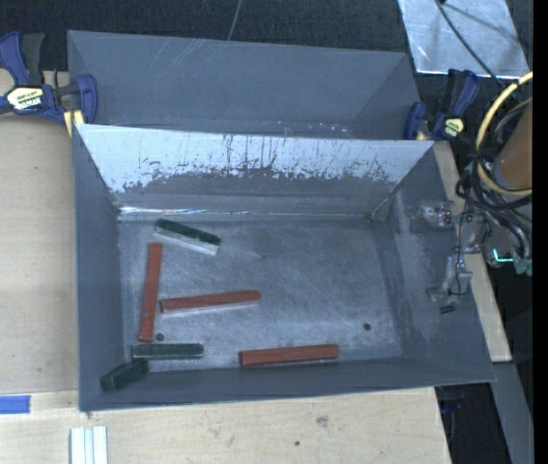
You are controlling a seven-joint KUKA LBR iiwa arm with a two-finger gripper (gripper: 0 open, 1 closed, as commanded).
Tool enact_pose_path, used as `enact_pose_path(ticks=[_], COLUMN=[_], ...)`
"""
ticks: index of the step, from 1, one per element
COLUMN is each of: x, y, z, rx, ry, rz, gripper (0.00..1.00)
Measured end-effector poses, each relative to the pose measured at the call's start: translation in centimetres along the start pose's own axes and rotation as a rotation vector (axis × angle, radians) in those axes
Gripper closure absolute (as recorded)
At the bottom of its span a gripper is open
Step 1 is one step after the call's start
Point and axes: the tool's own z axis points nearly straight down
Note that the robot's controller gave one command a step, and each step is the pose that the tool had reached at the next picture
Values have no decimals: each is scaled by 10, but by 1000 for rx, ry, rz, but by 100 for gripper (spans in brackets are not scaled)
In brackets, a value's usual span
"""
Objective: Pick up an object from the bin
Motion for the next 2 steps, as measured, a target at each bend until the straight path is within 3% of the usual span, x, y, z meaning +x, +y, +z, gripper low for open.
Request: enact_pose_path(ticks=[1,2], x=[-1,5], y=[1,29], z=[-4,66], rx=[1,2], ry=[-6,-12], rz=[-2,19], gripper=[0,0])
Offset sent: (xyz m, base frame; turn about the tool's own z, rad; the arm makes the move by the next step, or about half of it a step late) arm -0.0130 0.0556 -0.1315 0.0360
